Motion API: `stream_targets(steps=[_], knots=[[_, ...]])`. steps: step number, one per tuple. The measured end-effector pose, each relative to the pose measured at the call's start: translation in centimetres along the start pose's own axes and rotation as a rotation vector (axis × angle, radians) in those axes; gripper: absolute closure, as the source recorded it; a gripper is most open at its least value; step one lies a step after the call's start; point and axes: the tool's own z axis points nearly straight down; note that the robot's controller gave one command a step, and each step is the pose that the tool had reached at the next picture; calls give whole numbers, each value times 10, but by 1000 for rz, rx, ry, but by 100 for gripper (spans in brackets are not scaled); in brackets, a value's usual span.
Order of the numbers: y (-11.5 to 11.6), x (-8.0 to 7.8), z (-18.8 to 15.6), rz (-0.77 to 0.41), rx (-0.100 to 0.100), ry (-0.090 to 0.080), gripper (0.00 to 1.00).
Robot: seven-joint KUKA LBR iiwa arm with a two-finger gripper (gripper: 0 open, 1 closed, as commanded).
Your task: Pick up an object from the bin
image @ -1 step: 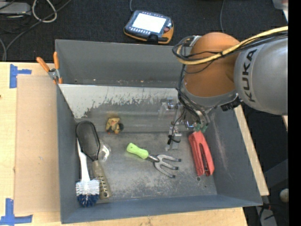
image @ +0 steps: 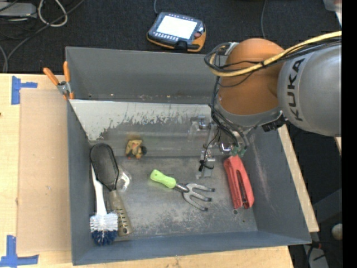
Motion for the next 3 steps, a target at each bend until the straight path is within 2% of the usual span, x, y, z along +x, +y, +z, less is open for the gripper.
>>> stream_targets(steps=[1,2,3], knots=[[-15,-4,35,145,0,3,0],[-54,18,31,20,1,3,0],[-68,3,65,336,-1,7,0]])
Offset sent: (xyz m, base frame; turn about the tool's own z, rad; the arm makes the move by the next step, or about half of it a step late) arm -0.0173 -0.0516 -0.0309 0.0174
